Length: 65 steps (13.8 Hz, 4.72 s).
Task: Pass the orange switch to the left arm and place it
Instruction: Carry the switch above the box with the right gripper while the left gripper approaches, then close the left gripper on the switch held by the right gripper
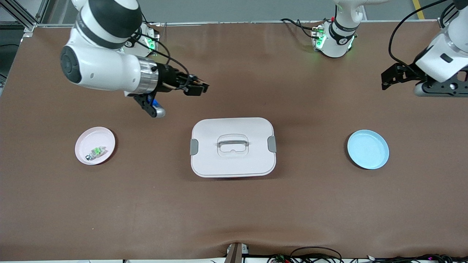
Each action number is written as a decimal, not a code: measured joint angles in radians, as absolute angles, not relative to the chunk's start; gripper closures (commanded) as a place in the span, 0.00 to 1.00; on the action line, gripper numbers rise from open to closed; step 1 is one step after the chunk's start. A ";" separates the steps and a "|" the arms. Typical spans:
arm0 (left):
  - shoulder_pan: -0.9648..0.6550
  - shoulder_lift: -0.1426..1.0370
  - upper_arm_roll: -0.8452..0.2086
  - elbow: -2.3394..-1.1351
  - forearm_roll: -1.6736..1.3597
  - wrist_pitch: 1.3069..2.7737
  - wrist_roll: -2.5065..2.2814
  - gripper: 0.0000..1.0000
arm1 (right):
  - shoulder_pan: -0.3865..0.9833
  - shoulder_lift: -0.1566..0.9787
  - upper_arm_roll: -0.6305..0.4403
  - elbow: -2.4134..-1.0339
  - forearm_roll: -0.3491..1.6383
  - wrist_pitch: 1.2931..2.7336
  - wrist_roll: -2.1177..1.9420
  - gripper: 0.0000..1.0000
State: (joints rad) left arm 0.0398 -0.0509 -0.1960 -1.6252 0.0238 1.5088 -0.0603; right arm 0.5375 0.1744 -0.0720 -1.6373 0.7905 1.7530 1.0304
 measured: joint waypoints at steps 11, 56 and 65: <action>0.026 -0.017 -0.436 -1.625 -0.132 1.676 -0.047 0.00 | 0.765 0.301 -0.072 -1.633 1.106 2.231 1.276 0.83; 0.054 -0.057 -0.607 -1.991 -0.658 2.226 -0.230 0.83 | 0.823 0.370 -0.075 -1.592 1.160 2.338 1.337 0.83; 0.054 -0.056 -0.608 -1.990 -0.661 2.227 -0.226 1.00 | 0.823 0.372 -0.075 -1.592 1.160 2.336 1.337 0.23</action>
State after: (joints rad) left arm 0.0545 -0.0561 -0.6075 -1.9905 -0.6608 2.2267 -0.2263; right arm 0.8229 0.3720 -0.0754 -1.5921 1.1604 2.3357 1.3370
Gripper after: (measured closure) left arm 0.586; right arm 0.273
